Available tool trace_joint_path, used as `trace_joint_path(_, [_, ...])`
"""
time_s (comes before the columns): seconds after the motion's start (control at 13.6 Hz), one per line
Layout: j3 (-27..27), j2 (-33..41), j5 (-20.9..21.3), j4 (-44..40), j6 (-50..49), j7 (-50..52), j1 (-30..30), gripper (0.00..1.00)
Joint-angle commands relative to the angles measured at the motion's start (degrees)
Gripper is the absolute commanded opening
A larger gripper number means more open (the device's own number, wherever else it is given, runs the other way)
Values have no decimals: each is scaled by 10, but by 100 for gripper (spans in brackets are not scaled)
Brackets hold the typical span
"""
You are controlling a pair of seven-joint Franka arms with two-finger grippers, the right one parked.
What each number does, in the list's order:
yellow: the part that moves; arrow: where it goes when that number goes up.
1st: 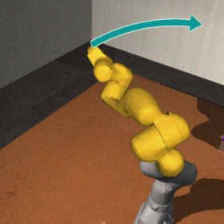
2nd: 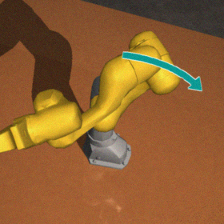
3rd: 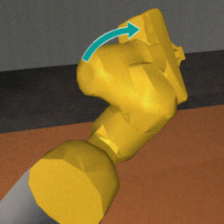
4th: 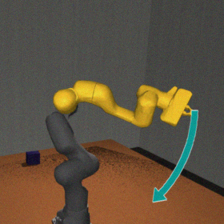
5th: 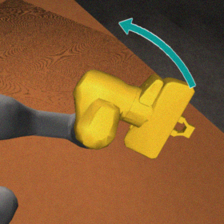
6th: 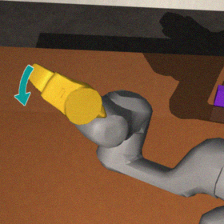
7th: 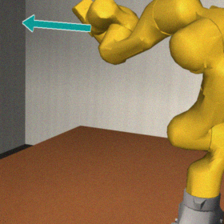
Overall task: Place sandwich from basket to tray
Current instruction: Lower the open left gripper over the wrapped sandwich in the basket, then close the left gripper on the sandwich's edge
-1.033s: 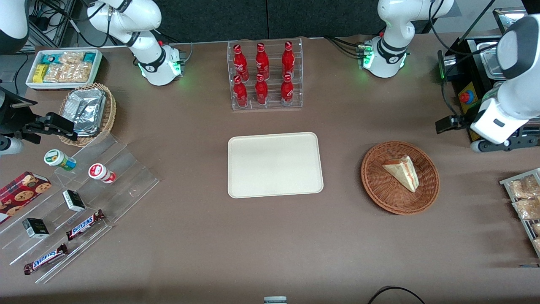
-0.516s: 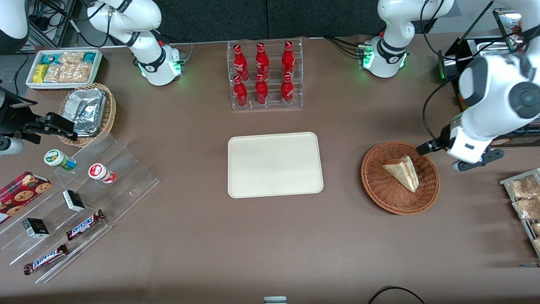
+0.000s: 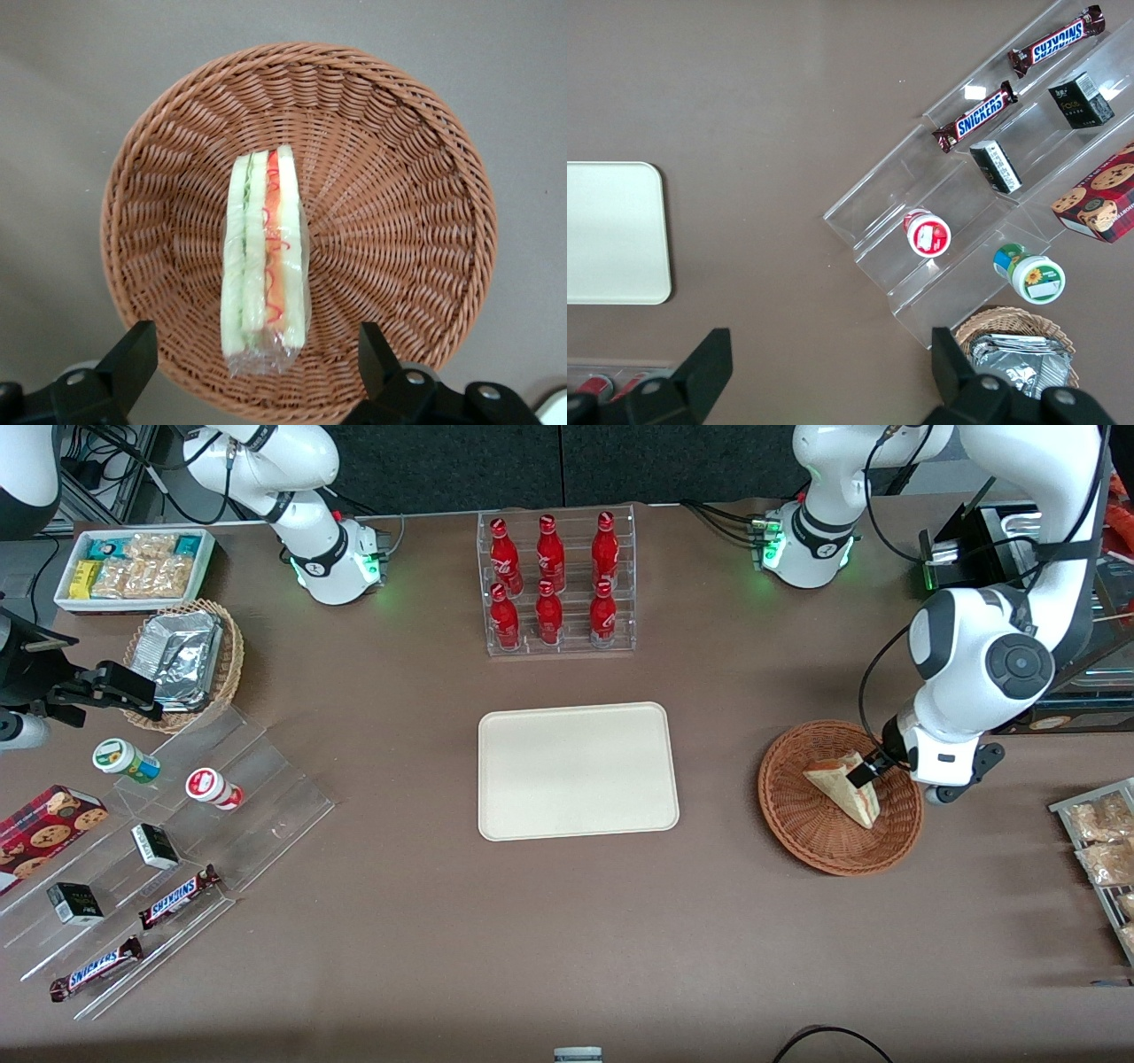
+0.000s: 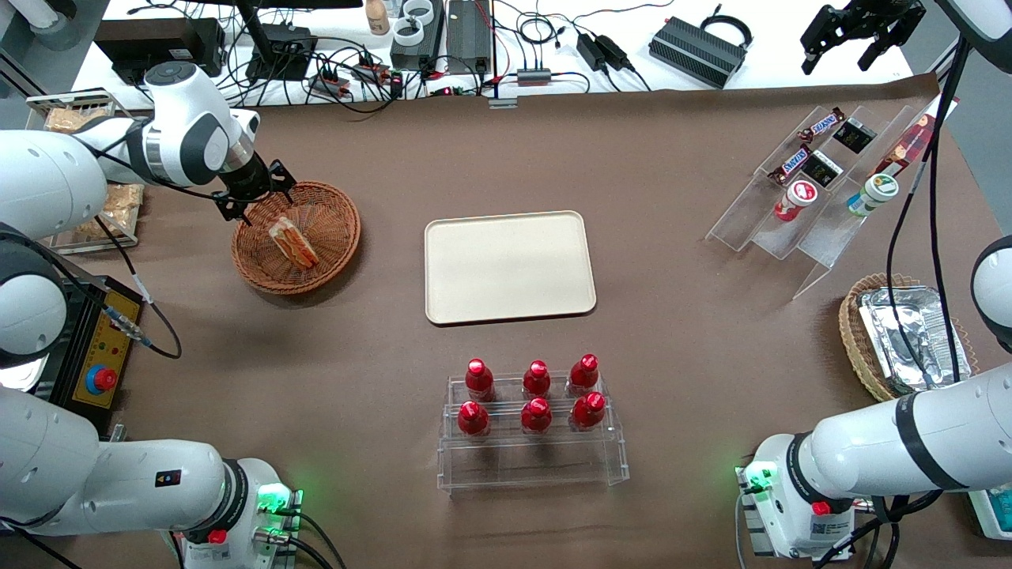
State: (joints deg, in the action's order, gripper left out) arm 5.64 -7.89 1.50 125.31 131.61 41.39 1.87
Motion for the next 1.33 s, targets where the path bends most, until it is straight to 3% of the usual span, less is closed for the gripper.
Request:
trace_joint_path(0.0, [6, -10, 5, 6, 18, 16, -2, 100])
trace_joint_path(0.66, [6, -69, 4, 6, 44, 17, 5, 100])
trace_joint_path(0.74, [6, -72, 4, 6, 43, 17, 6, 96])
trace_joint_path(0.81, [6, -72, -2, 6, 40, 22, 6, 70])
trace_joint_path(0.89, [5, -72, -2, 4, 38, 37, 6, 31])
trace_joint_path(0.96, [5, -74, -2, 1, 38, 54, 6, 0])
trace_joint_path(1.25, [4, -96, 1, -39, 13, 68, 4, 0])
